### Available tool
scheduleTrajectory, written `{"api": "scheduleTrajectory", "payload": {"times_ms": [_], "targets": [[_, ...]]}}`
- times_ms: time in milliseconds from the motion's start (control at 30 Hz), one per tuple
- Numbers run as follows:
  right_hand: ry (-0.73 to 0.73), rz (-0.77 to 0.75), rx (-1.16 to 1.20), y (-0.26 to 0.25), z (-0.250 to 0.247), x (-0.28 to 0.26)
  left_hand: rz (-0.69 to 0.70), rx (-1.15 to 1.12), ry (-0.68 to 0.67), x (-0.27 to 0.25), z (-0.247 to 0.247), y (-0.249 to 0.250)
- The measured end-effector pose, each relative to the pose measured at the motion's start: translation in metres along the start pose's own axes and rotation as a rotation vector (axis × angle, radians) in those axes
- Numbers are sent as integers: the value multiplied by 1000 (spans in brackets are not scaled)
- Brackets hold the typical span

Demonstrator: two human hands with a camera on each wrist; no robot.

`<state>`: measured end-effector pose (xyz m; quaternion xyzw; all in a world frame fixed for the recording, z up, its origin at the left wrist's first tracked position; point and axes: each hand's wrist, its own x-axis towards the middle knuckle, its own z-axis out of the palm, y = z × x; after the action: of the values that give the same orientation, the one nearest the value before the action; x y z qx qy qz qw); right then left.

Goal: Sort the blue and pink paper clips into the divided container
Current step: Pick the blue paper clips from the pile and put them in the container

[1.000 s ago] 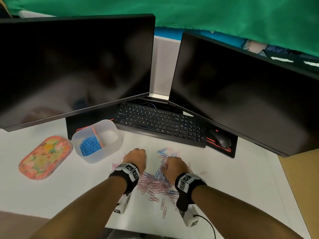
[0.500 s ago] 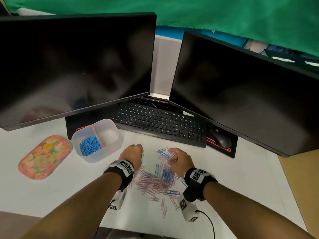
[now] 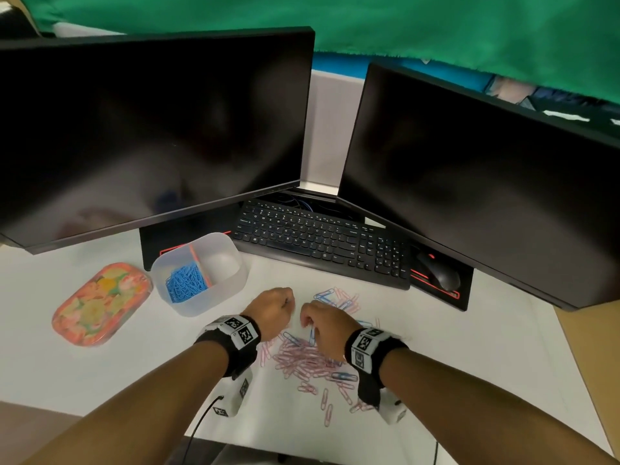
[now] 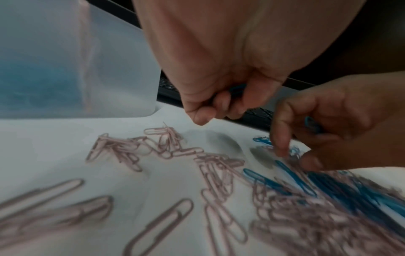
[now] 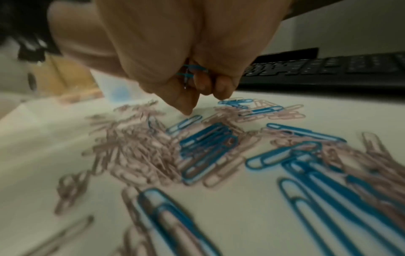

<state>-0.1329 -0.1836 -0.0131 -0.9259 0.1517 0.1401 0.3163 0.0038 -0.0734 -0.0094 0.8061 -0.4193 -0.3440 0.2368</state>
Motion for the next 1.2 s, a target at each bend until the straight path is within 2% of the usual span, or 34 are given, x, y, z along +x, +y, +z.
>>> {"api": "scheduleTrajectory", "payload": {"times_ms": [67, 167, 300, 633, 767, 867, 900, 1000, 1033, 1100, 1200], "targets": [[-38, -56, -79, 2, 3, 3, 23, 61, -77, -7, 5, 0], [-51, -87, -99, 4, 4, 4, 90, 332, -172, -11, 13, -9], [-81, -26, -120, 5, 1, 4, 137, 475, -157, -9, 21, -16], [-121, 97, -114, 4, 3, 11, 93, 348, -128, -3, 12, -18], [-20, 157, 41, 3, -5, 4, 31, 151, -29, -6, 5, -18], [104, 298, 395, 8, -18, 1, -34, 12, -28, -4, 5, -14], [152, 344, 555, 12, -22, 0, -73, -86, -34, -1, 6, -10], [266, 472, 1070, 23, -29, -7, -270, -651, -73, 5, 6, 3], [299, 508, 1203, 27, -30, -11, -326, -778, -70, 7, 7, 7], [322, 547, 1361, 34, -31, -22, -381, -944, -51, 7, 9, 14], [322, 584, 1461, 45, -31, -38, -411, -1112, -54, 5, 14, 22]]}}
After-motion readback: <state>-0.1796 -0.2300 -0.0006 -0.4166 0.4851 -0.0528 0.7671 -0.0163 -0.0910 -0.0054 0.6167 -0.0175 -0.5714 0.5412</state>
